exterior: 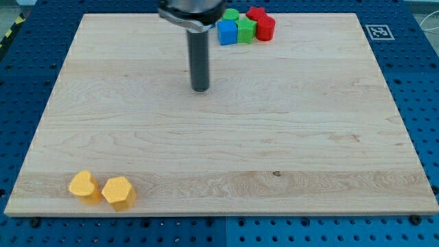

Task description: Move your arm towards yellow heart

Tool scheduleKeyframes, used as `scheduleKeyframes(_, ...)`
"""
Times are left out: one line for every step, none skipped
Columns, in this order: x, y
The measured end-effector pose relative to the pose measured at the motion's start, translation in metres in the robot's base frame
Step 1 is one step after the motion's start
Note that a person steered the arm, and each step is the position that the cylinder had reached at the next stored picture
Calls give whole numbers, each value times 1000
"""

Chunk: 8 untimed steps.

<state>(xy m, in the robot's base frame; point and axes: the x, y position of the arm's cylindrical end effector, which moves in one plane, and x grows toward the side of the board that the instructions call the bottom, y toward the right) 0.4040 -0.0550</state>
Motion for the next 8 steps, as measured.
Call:
scheduleKeyframes(25, -37)
scheduleKeyframes(30, -81)
scheduleKeyframes(39, -134)
scheduleKeyframes(69, -186)
scheduleKeyframes(115, -205)
scheduleKeyframes(168, -195)
scheduleKeyframes(211, -177)
scheduleKeyframes(215, -167)
